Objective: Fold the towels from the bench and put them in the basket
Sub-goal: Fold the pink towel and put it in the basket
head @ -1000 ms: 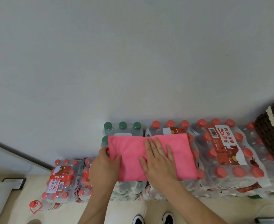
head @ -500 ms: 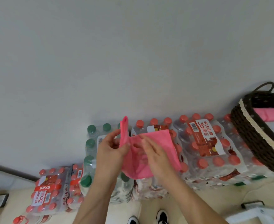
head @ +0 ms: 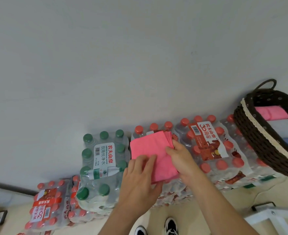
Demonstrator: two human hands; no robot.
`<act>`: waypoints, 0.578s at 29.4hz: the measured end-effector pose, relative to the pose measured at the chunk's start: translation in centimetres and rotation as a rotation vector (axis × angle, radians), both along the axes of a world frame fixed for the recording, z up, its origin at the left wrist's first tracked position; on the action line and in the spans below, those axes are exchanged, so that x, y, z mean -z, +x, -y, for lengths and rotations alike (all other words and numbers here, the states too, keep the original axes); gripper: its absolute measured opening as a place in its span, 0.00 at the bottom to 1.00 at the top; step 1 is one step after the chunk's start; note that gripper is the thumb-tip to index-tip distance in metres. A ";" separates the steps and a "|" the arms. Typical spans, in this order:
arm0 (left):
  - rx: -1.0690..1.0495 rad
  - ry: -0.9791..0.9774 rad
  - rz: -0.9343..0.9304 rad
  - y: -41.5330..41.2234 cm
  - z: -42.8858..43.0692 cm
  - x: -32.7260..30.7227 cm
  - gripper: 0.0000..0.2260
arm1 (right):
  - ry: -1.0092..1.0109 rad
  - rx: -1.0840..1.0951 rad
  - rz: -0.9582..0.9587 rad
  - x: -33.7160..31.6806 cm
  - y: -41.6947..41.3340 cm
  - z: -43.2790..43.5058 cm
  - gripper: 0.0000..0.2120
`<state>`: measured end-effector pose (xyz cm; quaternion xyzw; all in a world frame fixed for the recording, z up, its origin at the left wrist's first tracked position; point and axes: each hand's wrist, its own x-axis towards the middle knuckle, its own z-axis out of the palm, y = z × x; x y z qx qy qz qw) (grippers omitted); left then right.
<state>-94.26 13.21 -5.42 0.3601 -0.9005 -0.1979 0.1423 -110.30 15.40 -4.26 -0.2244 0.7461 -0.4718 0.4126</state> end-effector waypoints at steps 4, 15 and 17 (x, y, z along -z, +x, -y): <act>0.058 -0.072 0.113 -0.5 0.2 0.5 0.29 | 0.127 -0.115 -0.293 1.2 -0.9 0.1 0.23; 0.200 0.069 0.355 -2.5 -0.9 -1.4 0.20 | 0.355 -0.452 -0.976 1.3 -0.2 0.4 0.30; 0.217 0.184 0.295 -3.0 -1.5 -1.6 0.17 | 0.299 -0.503 -0.993 1.1 -0.6 0.3 0.25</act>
